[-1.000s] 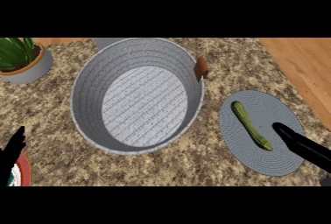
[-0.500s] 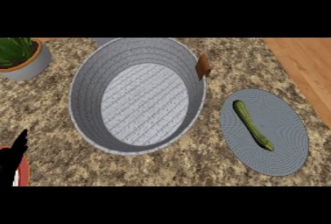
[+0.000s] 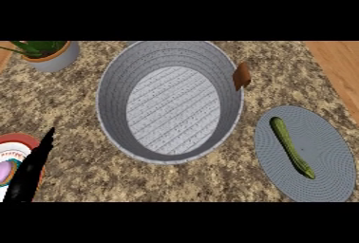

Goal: Pick the squash from the placemat and place it in the basket

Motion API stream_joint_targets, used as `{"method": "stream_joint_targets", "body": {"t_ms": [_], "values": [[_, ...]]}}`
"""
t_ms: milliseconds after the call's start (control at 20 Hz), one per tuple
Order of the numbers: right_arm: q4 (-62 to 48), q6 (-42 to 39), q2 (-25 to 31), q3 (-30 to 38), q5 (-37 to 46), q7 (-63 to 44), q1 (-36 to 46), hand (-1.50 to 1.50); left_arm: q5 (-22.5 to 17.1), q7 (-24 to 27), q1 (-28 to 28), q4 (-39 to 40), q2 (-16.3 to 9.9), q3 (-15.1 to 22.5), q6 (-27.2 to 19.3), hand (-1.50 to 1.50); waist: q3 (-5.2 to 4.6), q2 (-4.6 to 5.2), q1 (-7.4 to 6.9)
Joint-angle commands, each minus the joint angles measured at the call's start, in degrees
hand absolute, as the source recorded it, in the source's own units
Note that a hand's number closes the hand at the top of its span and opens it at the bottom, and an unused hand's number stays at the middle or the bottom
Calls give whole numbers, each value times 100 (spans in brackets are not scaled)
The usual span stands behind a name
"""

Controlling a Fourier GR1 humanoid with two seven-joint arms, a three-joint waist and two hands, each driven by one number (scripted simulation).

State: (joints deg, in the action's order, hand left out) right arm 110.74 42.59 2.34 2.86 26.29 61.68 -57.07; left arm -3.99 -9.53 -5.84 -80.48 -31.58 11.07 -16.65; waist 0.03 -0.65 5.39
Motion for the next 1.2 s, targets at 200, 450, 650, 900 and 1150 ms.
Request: {"method": "stream_joint_targets", "body": {"t_ms": [200, 450, 650, 900, 1150], "values": [[-272, 1125, -230, -254, -182, 806, -430, -150, 197, -98, 395, 158, 134, 124, 230, 0, -3, 37, -395], [-1221, 1023, -232, 51, -592, 1092, 527, -150, 531, -253, 585, 239, 428, 252, -29, 0, 3, 33, -429], [-1217, 753, 11, 300, -676, 749, 952, -150, 424, -173, 697, 382, 400, 97, 289, 0, -1, 50, -487], [-1741, 1002, -111, 282, -489, 749, 1557, -150, 544, -249, 964, 572, 603, -6, 274, 0, -1, 57, -491], [-1814, 916, 158, 584, -491, 531, 1838, -150, 604, -136, 534, 149, 469, -53, 439, 0, 0, 52, -545]]}}
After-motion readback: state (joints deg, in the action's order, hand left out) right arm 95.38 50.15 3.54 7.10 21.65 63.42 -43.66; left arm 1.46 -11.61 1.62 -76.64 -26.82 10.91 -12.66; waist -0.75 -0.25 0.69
